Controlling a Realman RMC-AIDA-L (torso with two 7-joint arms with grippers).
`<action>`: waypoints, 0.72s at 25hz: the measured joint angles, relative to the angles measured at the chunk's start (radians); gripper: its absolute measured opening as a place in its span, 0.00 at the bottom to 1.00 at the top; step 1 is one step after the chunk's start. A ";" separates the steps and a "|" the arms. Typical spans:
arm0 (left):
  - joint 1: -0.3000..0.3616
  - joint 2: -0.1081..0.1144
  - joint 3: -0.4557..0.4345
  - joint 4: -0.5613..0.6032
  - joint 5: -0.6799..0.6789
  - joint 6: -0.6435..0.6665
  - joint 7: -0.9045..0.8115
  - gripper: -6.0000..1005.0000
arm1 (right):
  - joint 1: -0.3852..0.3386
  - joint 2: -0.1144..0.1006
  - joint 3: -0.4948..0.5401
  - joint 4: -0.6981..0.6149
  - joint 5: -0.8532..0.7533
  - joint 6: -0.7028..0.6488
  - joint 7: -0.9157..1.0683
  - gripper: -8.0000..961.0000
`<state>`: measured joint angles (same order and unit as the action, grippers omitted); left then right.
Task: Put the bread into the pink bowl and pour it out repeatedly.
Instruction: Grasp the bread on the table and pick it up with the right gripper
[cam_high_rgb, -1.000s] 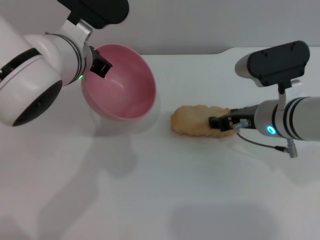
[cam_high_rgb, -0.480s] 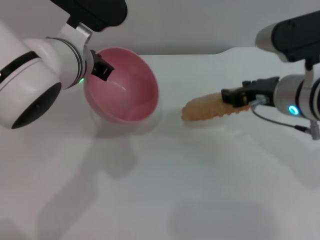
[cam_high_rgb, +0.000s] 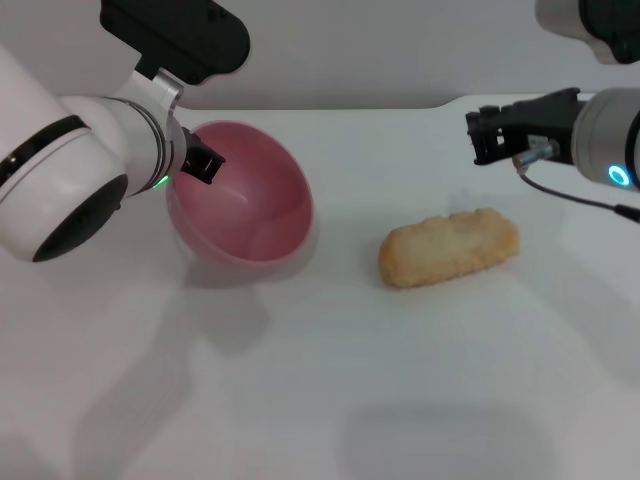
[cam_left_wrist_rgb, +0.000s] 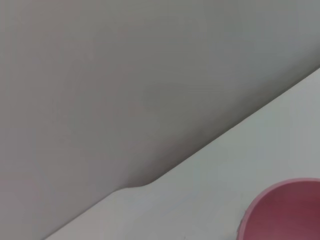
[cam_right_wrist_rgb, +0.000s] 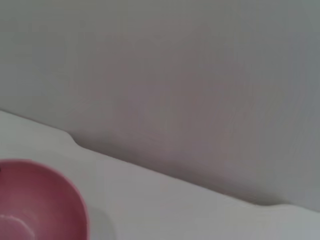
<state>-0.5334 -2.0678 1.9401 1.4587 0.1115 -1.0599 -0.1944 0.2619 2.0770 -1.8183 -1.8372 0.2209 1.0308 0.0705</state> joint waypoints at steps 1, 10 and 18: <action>0.000 0.000 0.000 0.000 0.000 0.000 0.000 0.08 | -0.001 0.000 0.000 0.008 -0.001 -0.003 0.000 0.27; -0.002 0.002 -0.006 -0.005 -0.001 -0.005 0.004 0.08 | 0.000 0.000 0.006 0.262 0.008 -0.167 0.036 0.10; -0.007 0.002 -0.003 -0.006 -0.003 -0.008 0.008 0.08 | -0.004 0.000 0.026 0.300 0.011 -0.185 0.062 0.43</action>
<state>-0.5400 -2.0662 1.9367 1.4526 0.1088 -1.0680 -0.1861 0.2575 2.0769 -1.7920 -1.5375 0.2317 0.8455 0.1323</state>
